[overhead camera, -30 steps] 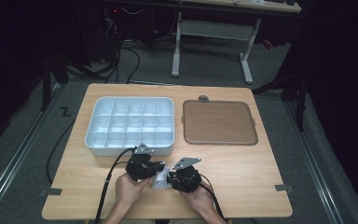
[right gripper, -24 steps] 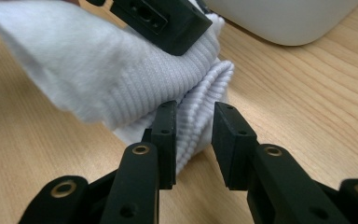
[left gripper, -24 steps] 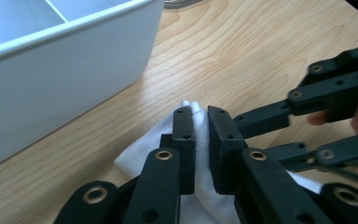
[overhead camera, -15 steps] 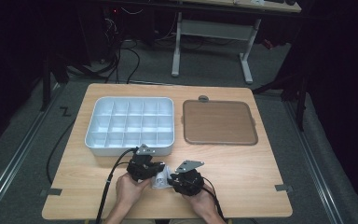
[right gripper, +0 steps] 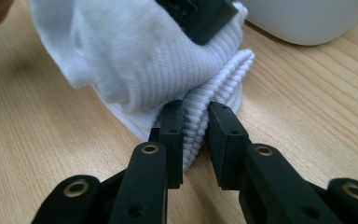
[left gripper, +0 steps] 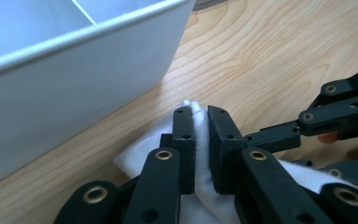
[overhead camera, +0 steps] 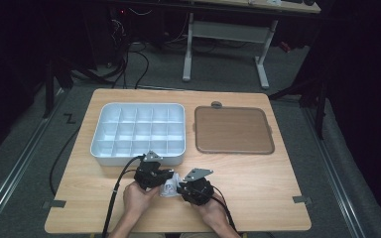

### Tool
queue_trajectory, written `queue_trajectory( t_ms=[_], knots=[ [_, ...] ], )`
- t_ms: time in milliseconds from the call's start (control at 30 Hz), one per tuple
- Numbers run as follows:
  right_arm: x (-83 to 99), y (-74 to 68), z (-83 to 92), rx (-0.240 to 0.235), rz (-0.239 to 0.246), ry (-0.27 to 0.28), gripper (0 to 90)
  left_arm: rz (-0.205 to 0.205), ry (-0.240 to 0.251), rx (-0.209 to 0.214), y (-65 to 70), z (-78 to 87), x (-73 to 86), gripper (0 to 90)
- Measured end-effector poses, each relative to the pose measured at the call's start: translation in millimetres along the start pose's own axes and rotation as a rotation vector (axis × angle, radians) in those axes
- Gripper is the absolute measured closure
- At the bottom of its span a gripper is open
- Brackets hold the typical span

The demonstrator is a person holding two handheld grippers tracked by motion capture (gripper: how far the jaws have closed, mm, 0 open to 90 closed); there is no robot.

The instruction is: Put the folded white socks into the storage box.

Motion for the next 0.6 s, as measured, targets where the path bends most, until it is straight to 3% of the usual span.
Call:
queue_trajectory(
  t_ms=[133, 233, 300, 367, 600],
  knots=[
    [-0.2, 0.3, -0.5, -0.002, 0.005, -0.001, 76.8, -0.035, 0.015, -0.008, 1.9, -3.1, 4.5, 83.0],
    [0.0, 0.5, -0.3, -0.002, 0.004, -0.003, 76.8, -0.005, 0.044, 0.004, -1.3, -2.2, 6.0, 83.2],
    [0.0, 0.5, -0.3, -0.002, 0.006, -0.004, 76.8, -0.018, 0.054, -0.003, -0.1, -1.4, 7.1, 83.1],
    [-0.1, 0.7, -0.3, -0.004, 0.007, -0.005, 76.8, -0.029, 0.045, -0.012, 1.2, -1.7, 6.8, 82.9],
    [0.3, 1.5, -0.4, -0.017, -0.012, -0.002, 76.7, 0.002, 0.042, 0.006, 2.9, 2.0, 1.9, 78.9]
  ],
)
Point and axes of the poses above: each handheld gripper's, and its own axes: z roughly backward along the jaws, x roughly out of its underside, y roughly to its right, the point moved 6 cm from there along -z, roughly forward along the jaws, and after that the axes turned 15 degrees about -z, right-handed, at the moved point
